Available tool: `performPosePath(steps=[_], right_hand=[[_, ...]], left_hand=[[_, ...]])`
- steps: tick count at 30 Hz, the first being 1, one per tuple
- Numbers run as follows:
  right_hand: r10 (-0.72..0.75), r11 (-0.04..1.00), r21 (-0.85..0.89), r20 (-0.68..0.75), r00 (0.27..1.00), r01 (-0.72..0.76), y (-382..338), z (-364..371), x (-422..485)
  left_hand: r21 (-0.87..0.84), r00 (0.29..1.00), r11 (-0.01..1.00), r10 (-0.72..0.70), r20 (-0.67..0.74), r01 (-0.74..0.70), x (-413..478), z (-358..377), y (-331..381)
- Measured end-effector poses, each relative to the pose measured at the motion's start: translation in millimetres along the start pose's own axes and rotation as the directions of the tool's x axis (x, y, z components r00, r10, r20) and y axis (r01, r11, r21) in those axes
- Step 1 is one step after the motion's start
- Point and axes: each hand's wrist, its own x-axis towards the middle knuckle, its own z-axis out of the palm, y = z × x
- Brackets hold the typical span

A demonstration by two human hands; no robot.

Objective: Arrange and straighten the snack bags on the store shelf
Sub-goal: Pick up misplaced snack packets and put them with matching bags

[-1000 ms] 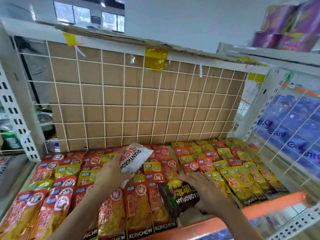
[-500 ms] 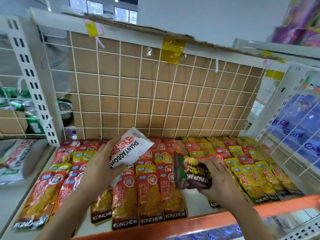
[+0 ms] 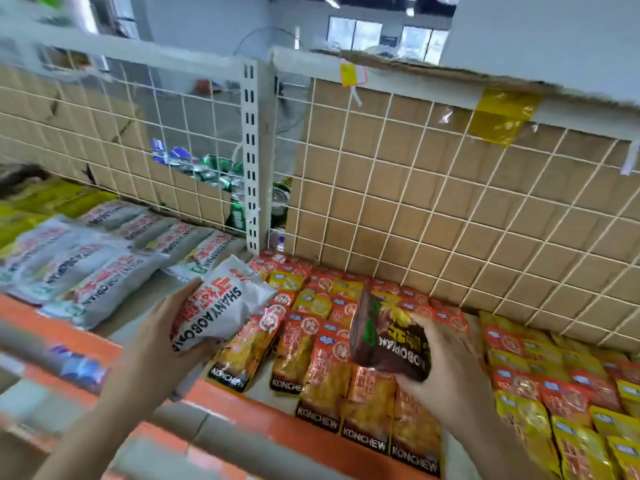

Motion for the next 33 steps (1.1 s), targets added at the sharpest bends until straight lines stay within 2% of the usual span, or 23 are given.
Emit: performPosePath(steps=[3, 9, 12, 16, 20, 23, 28, 33], right_hand=[[-0.084, 0.996, 0.044, 0.028, 0.996, 0.083, -17, 5, 8], [-0.261, 0.963, 0.097, 0.085, 0.962, 0.252, -55, 29, 20], [-0.291, 0.954, 0.11, 0.117, 0.949, 0.279, -74, 39, 27], [-0.317, 0.947, 0.09, 0.11, 0.942, 0.308, -95, 58, 36], [-0.315, 0.948, 0.075, 0.085, 0.945, 0.31, -124, 72, 48], [-0.263, 0.963, 0.082, 0.104, 0.959, 0.255, -147, 80, 55], [-0.191, 0.982, 0.037, 0.099, 0.977, 0.188, -174, 95, 67], [-0.088, 0.996, 0.003, 0.053, 0.995, 0.087, -196, 106, 76]], left_hand=[[0.027, 0.993, 0.996, -0.076, -0.091, 0.079, -26, -24, -13], [-0.02, 0.967, 0.976, -0.217, -0.133, 0.216, -76, -66, -29], [-0.015, 0.941, 0.957, -0.288, -0.178, 0.29, -89, -80, -38], [0.048, 0.925, 0.948, -0.297, -0.236, 0.316, -87, -96, -58], [0.113, 0.947, 0.952, -0.26, -0.187, 0.283, -61, -99, -79], [0.126, 0.963, 0.959, -0.241, -0.12, 0.256, -29, -98, -97], [0.108, 0.992, 0.987, -0.122, 0.01, 0.121, 27, -84, -111], [0.193, 0.992, 0.98, -0.078, 0.104, 0.057, 68, -68, -118]])
